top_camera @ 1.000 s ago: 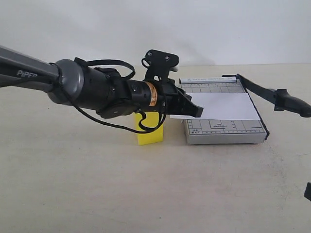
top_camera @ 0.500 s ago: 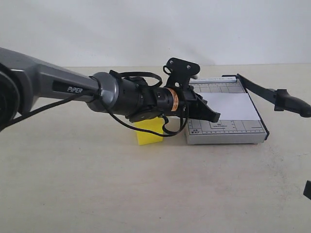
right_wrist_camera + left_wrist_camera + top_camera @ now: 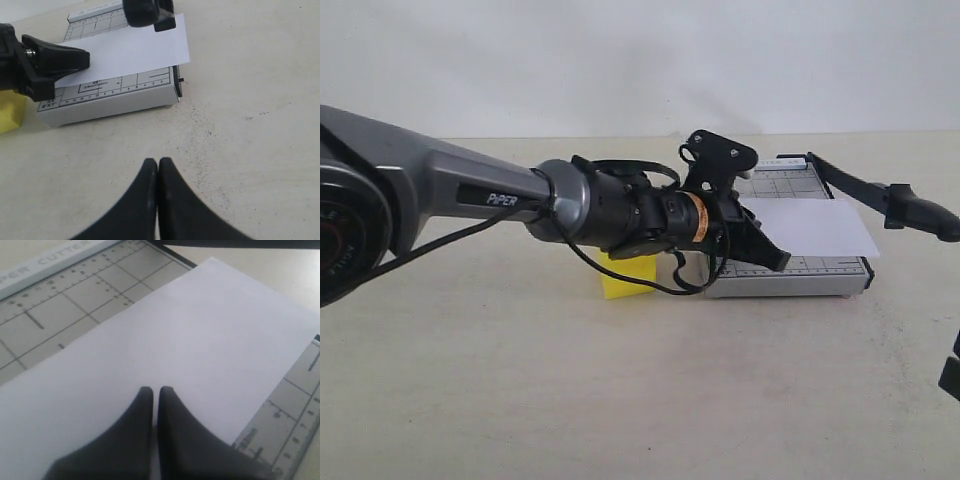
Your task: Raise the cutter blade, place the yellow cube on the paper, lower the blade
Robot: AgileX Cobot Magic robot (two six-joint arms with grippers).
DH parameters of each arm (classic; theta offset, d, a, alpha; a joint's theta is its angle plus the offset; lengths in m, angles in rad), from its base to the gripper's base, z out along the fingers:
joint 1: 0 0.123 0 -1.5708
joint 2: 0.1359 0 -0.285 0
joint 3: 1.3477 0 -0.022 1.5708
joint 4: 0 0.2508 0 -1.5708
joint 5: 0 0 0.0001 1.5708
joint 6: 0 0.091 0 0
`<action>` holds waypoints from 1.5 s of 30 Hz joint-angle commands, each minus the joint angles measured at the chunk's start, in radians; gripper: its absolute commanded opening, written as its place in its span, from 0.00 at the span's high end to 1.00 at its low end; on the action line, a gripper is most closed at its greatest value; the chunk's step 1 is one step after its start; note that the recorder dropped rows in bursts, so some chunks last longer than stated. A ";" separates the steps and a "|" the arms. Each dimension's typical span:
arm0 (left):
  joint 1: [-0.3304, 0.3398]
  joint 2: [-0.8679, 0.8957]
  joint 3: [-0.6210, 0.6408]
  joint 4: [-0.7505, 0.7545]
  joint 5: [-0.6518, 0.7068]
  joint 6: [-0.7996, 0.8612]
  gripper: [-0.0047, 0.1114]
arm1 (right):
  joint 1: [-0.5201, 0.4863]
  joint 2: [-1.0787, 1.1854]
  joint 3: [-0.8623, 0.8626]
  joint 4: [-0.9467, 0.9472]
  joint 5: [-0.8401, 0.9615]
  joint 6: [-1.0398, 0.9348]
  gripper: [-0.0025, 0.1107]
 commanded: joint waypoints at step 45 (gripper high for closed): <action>-0.077 -0.514 0.409 -0.041 -0.069 -0.066 0.92 | 0.000 -0.001 -0.001 -0.065 0.023 0.004 0.98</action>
